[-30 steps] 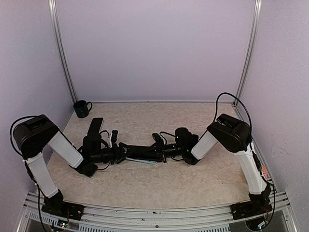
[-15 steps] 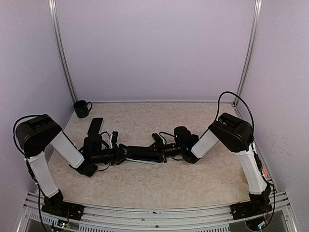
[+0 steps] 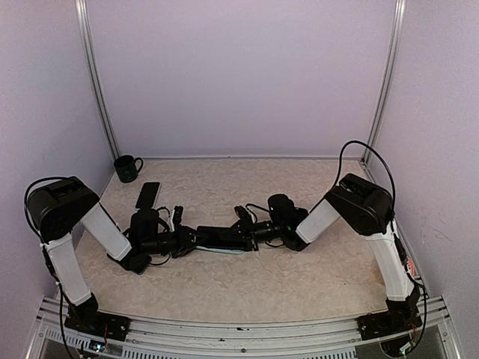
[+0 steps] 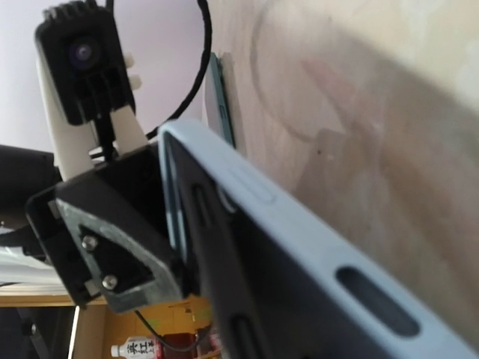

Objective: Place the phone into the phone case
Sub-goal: Pass from the right arm to the left

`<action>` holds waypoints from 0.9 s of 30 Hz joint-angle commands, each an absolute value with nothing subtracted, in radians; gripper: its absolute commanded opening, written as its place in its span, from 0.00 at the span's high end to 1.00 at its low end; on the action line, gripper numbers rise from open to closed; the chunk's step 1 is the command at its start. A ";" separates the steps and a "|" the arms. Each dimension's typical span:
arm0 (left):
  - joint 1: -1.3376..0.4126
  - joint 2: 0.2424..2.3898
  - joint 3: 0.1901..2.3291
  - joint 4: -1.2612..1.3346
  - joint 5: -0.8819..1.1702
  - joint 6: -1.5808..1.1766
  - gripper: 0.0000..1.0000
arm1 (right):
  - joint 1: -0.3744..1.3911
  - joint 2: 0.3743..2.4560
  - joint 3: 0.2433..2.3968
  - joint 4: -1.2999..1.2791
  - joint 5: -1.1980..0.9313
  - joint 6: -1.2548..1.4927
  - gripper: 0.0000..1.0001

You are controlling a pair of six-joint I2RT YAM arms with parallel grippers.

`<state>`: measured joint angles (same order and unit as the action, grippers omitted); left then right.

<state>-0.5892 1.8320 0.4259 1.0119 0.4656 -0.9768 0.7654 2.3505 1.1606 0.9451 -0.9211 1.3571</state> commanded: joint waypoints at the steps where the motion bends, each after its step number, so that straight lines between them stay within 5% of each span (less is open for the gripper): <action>1: -0.598 1.841 0.441 1.121 0.518 -0.975 0.81 | 0.789 2.322 1.179 0.920 -0.927 1.336 0.65; 27: -0.553 1.785 0.410 1.136 0.567 -0.989 0.95 | 0.727 2.095 1.003 0.852 -0.968 1.247 0.57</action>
<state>-0.5732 1.8084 0.4259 1.1358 0.5781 -1.0283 0.7387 2.1773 1.0328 0.8749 -0.9291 1.2861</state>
